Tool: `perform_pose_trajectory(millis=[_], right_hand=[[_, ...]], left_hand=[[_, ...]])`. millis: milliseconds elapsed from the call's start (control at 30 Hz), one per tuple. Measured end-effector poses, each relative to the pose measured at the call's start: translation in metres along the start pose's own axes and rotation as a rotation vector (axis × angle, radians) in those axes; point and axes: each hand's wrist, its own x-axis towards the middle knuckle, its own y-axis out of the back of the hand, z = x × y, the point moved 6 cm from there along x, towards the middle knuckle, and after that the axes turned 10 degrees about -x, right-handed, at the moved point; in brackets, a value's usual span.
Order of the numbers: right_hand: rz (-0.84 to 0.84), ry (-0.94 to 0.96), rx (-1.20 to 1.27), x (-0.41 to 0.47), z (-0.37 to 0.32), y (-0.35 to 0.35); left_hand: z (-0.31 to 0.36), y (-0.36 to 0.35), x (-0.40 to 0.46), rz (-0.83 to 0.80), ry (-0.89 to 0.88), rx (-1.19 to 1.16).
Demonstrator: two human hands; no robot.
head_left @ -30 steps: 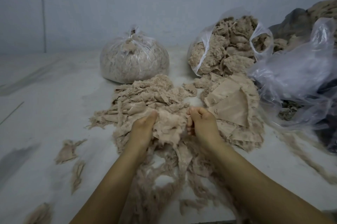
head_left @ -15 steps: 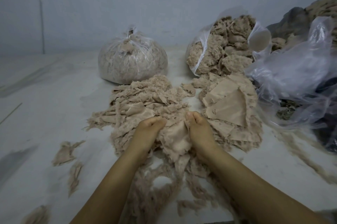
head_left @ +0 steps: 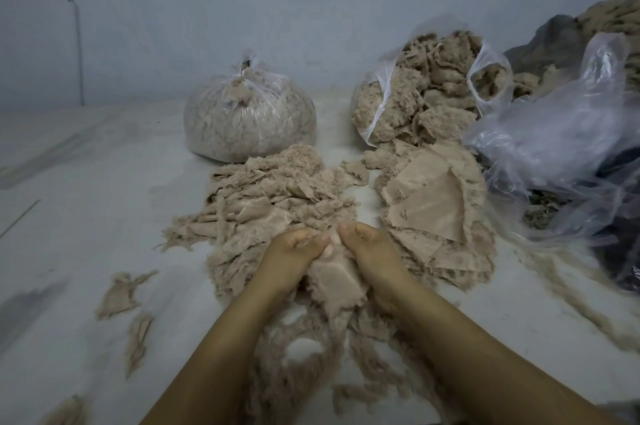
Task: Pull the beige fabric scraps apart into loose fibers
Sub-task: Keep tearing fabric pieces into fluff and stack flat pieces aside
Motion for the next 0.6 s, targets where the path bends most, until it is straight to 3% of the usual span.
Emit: perform_pose_trajectory(millis=[167,367,600], right_hand=[[-0.063,0.032,0.041,-0.001,0.003,0.001],[0.100,0.101,-0.006,-0.006,-0.004,0.007],[0.297,0.090,0.090,-0.009,-0.005,0.018]], left_hand=[[-0.002,0.001,0.001,0.046,0.019,-0.003],[0.004,0.006,0.009,0.135,-0.196,0.375],[0.010,0.014,0.008,0.240,-0.324,0.619]])
